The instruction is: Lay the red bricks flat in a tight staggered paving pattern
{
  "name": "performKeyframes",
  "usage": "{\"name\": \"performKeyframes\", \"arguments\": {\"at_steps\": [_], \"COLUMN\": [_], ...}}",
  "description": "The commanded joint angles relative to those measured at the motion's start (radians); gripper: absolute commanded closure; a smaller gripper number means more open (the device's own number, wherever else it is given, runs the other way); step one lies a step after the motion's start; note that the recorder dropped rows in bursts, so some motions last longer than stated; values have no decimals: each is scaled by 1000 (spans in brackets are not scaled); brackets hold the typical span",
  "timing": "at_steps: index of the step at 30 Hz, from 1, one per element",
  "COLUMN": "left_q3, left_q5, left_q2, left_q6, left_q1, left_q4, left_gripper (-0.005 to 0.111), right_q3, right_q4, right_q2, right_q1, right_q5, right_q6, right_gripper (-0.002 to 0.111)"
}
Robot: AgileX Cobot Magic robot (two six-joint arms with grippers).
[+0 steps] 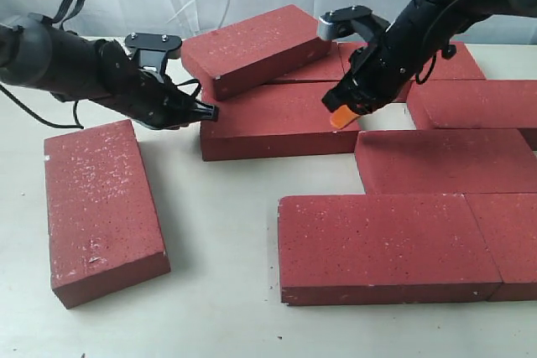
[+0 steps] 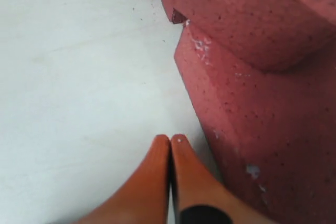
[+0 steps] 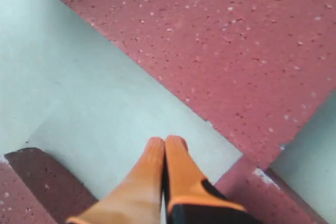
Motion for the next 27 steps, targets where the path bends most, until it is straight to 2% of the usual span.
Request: {"name": "performKeyframes", "arguments": {"at_steps": [1,5,16,27], "left_q3": [1,41,193,193], "left_q5": [51,72,56,68], "left_q2": [-52,-92,-196,-198], "left_q6": [10,10,10,12], "left_q1": [16,16,1,-35], "left_q4": [38,63,63,66], "left_gripper": [107,107,107,107], "right_q3": [8,8,8,8], "right_q4": [10,15,94,0], "right_q2": [35,63,123,102], "right_q1": [74,117,116,99], "right_q5": [-31,-127,-308,-262], "right_q6": [-43,-36,-35,-35], "right_gripper": [109,109,109,109]}}
